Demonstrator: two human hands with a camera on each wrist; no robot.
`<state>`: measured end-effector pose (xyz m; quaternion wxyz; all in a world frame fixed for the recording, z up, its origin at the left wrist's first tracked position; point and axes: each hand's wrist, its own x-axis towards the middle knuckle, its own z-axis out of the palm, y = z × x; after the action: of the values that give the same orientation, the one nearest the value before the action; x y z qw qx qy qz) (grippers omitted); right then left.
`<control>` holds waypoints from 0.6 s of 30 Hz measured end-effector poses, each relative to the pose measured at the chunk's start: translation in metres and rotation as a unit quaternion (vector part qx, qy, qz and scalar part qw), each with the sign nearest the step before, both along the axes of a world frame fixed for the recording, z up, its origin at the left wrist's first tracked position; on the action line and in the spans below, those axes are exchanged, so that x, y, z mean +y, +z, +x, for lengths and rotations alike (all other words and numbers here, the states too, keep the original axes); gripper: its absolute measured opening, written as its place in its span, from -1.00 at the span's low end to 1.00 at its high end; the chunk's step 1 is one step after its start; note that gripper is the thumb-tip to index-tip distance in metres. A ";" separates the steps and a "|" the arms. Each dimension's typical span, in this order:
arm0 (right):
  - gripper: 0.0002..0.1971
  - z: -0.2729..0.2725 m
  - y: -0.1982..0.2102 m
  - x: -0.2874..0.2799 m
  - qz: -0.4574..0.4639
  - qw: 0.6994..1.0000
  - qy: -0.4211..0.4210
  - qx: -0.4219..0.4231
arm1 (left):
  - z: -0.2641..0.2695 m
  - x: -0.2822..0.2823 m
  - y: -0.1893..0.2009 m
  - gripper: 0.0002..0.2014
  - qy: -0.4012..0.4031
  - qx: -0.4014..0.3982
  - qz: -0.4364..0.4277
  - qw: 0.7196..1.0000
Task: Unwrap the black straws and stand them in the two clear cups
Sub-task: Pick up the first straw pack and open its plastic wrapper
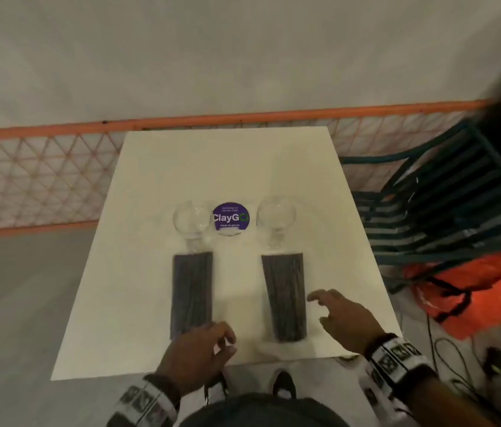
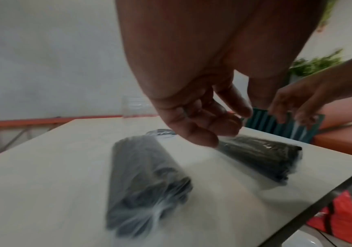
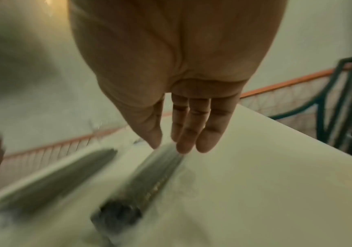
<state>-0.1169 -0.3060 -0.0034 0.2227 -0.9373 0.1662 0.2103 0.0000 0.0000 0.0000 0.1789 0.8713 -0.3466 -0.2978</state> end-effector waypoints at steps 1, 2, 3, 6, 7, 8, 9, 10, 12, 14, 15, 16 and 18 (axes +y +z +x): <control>-0.45 0.006 -0.006 -0.001 -0.017 0.999 0.033 0.017 | 0.001 -0.012 -0.002 -0.82 -0.029 0.007 -0.008 1.000; -0.36 0.011 -0.013 -0.001 -0.042 0.997 0.059 0.033 | 0.001 -0.025 -0.003 -0.79 -0.051 0.002 0.003 0.999; -0.28 0.015 -0.020 0.000 -0.059 0.994 0.080 0.046 | 0.000 -0.036 -0.005 -0.74 -0.070 -0.004 0.010 0.997; -0.12 0.020 -0.041 0.000 -0.124 0.978 0.168 0.027 | -0.006 -0.066 -0.019 -0.57 -0.083 0.011 0.029 0.996; -0.10 0.022 -0.044 0.000 -0.145 0.970 0.196 0.014 | -0.007 -0.073 -0.026 -0.51 -0.082 0.016 0.038 0.996; -0.09 0.026 -0.047 -0.002 -0.164 0.962 0.216 0.000 | -0.007 -0.078 -0.035 -0.45 -0.079 0.014 0.051 0.995; -0.10 0.028 -0.051 -0.002 -0.176 0.956 0.234 -0.015 | -0.010 -0.084 -0.039 -0.40 -0.073 0.023 0.059 0.995; -0.11 0.034 -0.050 0.000 -0.182 0.951 0.248 -0.019 | -0.008 -0.087 -0.042 -0.36 -0.067 0.026 0.066 0.995; -0.11 0.038 -0.055 0.004 -0.195 0.937 0.290 -0.020 | -0.010 -0.093 -0.057 -0.31 -0.035 0.068 0.072 0.994; -0.13 0.040 -0.061 0.010 -0.194 0.923 0.331 -0.014 | -0.013 -0.097 -0.067 -0.30 0.045 0.149 0.034 0.987; -0.15 0.043 -0.062 0.012 -0.193 0.921 0.338 -0.014 | -0.013 -0.099 -0.071 -0.31 0.092 0.182 0.000 0.979; -0.18 0.045 -0.064 0.015 -0.188 0.923 0.334 -0.016 | -0.014 -0.100 -0.076 -0.33 0.131 0.212 -0.031 0.968; -0.24 0.052 -0.062 0.022 -0.179 0.930 0.320 -0.003 | -0.015 -0.102 -0.080 -0.32 0.182 0.256 -0.066 0.947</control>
<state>-0.0647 -0.2843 -0.0657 -0.0276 -0.9656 -0.1086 0.2348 -0.0150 -0.1018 -0.0795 0.3697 0.8001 -0.1437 -0.4500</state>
